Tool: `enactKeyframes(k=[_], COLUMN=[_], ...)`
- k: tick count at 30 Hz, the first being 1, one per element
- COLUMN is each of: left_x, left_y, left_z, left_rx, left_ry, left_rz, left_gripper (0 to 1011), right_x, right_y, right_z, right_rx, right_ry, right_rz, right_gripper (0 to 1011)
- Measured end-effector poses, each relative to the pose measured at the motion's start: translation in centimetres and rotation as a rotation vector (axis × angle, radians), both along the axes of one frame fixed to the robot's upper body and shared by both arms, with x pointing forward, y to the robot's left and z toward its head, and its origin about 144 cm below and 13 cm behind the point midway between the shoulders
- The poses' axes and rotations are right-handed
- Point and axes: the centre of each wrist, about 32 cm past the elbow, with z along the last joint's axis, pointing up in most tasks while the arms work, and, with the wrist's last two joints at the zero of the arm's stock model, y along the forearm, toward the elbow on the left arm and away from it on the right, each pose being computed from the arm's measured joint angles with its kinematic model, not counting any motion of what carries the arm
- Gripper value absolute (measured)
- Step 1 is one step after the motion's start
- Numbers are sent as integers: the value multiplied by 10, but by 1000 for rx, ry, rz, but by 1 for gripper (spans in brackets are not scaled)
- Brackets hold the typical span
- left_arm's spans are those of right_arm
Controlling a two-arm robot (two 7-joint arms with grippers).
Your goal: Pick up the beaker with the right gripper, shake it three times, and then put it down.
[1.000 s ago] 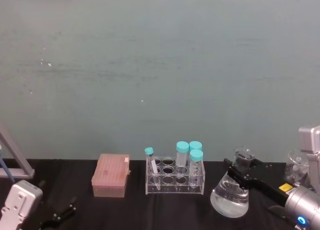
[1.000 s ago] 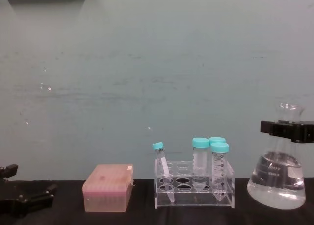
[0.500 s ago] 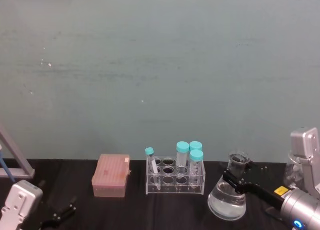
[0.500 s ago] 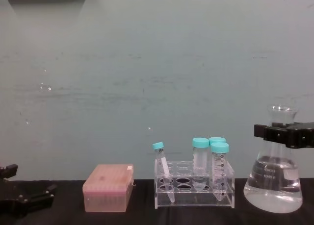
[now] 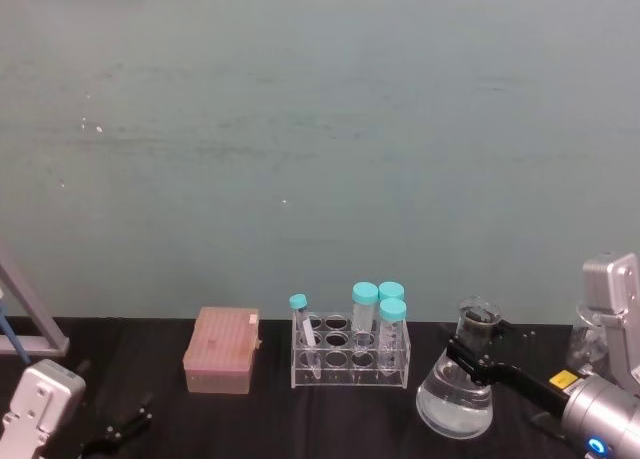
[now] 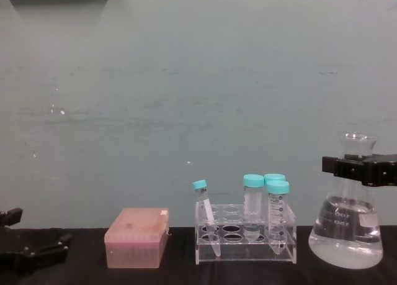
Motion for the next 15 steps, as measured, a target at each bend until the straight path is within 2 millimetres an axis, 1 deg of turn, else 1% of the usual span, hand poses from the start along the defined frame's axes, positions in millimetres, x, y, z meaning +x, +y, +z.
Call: enactKeyframes(k=[6,8,9,12,13,14,15], left_x=[0,0,0,0,0,0,0], left_y=[0,0,0,0,0,0,0], left_z=[0,0,0,0,0,0,0], left_rx=[0,0,0,0,0,0,0], left_ry=[0,0,0,0,0,0,0], left_rz=[0,0,0,0,0,0,0], left_gripper=[1000,1000,1000,1000,1000,1000,1000], right_x=[0,0,-1,-2,-2,-2,-3], right_y=[0,-2,-2,-4,-4,-4,-5], right_z=[0,0,1,2,2,2,2], right_rx=[8,55,123,240,323,358,434], right_ry=[2,17,40,86,126,142,181], right_rz=[0,6,14,19,23,24,22], right_gripper=[456,456,456,456,456,456,456])
